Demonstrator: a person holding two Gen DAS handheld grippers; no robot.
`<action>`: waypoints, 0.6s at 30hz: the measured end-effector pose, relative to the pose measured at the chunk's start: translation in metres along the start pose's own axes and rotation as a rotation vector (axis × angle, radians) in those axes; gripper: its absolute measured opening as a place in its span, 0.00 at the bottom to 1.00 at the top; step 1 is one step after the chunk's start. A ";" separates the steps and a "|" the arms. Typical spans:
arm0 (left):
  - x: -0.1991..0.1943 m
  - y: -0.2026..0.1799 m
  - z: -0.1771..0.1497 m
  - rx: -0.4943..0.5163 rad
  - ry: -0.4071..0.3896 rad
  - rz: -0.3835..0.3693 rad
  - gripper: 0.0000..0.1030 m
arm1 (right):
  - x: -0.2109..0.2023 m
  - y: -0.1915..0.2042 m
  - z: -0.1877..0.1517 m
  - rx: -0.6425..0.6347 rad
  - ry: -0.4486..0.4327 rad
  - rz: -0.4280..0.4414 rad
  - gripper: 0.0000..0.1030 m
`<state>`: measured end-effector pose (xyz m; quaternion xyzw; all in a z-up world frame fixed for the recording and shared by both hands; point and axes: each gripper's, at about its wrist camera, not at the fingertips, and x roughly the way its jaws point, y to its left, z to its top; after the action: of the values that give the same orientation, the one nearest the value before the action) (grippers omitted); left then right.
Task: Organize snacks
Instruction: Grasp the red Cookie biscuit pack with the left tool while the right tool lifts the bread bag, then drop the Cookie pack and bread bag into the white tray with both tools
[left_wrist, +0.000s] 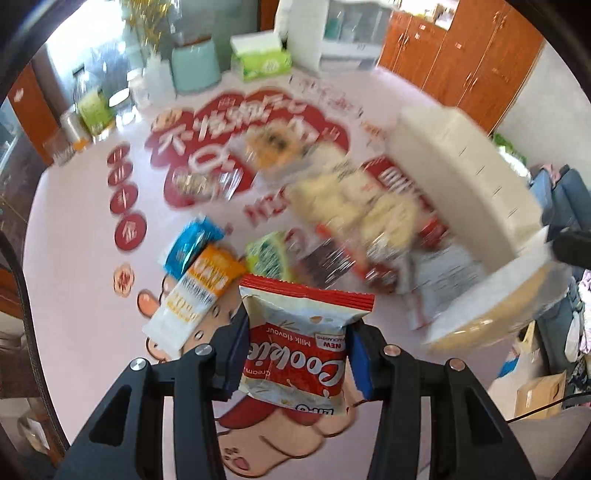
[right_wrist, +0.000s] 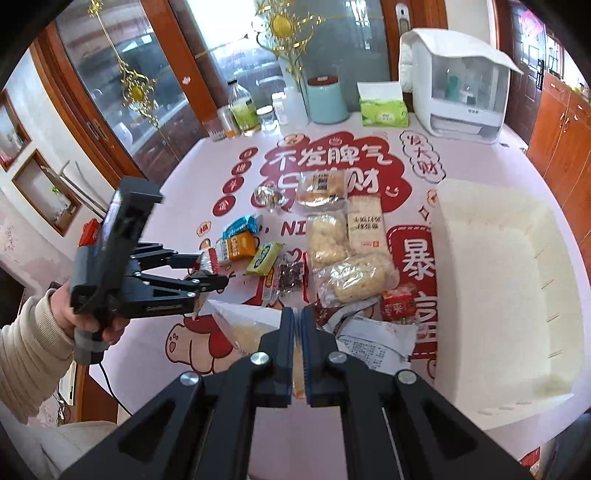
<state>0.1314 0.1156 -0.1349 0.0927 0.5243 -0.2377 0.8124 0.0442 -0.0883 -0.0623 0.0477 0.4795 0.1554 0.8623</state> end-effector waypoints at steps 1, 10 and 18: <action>-0.010 -0.008 0.004 0.006 -0.022 -0.002 0.44 | -0.007 -0.003 0.002 0.000 -0.014 0.001 0.04; -0.066 -0.115 0.075 0.055 -0.246 -0.029 0.44 | -0.099 -0.045 0.016 0.025 -0.216 -0.101 0.04; -0.045 -0.221 0.137 0.158 -0.303 0.008 0.45 | -0.144 -0.123 0.024 0.117 -0.309 -0.329 0.04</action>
<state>0.1197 -0.1187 -0.0137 0.1212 0.3752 -0.2863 0.8732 0.0212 -0.2481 0.0392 0.0419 0.3515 -0.0245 0.9349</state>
